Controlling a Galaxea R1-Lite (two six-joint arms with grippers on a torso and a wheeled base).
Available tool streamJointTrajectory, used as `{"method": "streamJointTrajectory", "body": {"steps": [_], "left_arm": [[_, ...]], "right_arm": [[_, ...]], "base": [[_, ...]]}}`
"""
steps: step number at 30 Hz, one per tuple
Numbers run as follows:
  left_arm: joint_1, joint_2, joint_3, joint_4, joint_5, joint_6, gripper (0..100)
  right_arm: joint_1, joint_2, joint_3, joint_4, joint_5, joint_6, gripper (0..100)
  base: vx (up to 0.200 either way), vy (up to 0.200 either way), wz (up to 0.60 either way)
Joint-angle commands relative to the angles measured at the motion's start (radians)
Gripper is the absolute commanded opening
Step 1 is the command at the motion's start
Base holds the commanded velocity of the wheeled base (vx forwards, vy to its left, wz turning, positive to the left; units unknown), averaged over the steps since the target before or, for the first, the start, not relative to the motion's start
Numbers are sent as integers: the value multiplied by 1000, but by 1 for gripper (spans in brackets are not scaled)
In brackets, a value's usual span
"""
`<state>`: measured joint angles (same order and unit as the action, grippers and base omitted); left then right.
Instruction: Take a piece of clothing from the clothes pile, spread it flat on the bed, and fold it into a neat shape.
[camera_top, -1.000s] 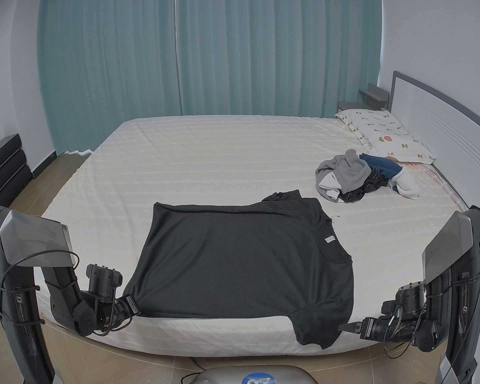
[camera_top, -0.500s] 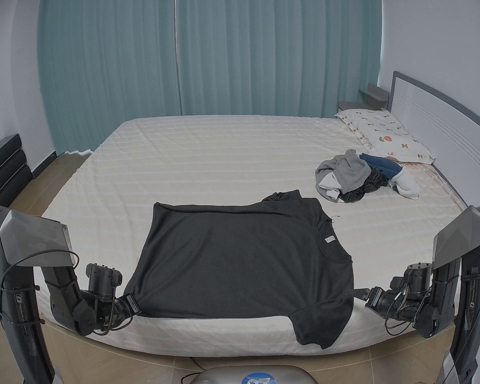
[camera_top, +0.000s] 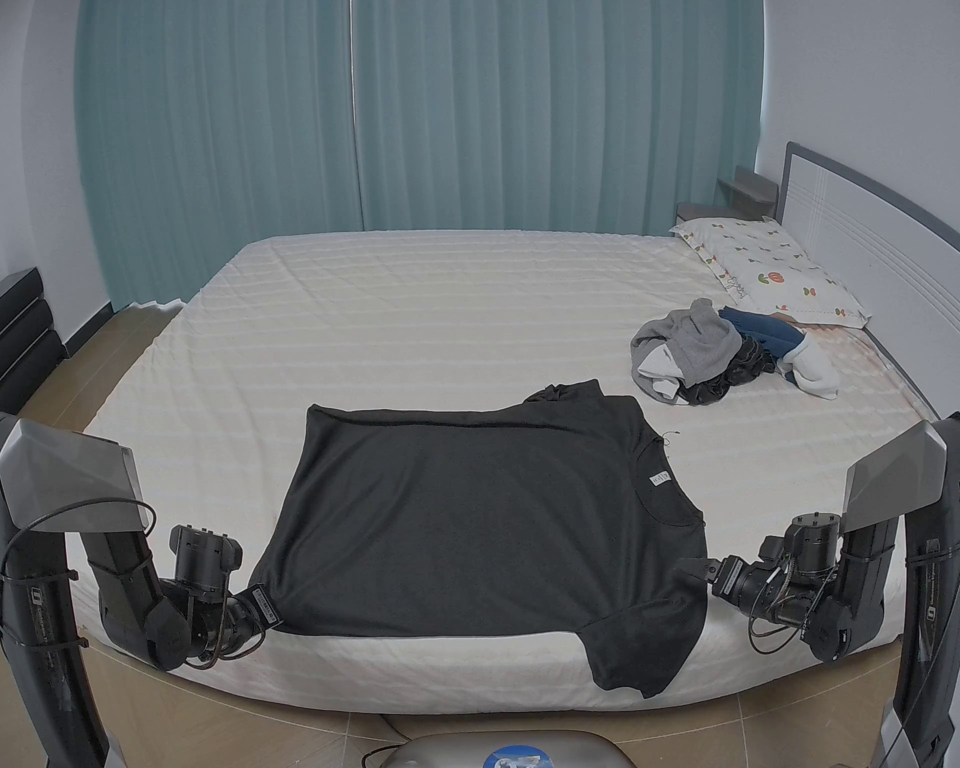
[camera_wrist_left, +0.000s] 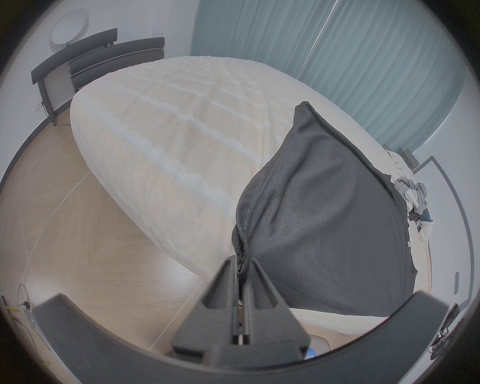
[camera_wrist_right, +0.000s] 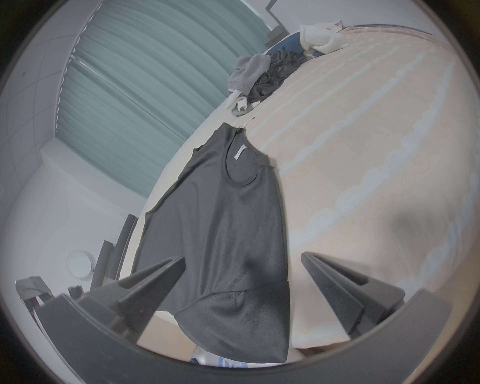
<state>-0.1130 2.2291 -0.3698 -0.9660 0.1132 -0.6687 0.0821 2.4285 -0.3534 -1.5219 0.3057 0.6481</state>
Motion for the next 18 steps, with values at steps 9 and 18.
{"method": "streamJointTrajectory", "body": {"steps": [9,18], "left_arm": [[4,-3,0,0,0,0,0],[4,-5,-15,-2,-21,-46,0]], "right_arm": [[-35,43,-110,9,-13,-27,0],[-41,70,-211,0,-8,-25,0]], "base": [[0,0,0],[0,0,0]]}}
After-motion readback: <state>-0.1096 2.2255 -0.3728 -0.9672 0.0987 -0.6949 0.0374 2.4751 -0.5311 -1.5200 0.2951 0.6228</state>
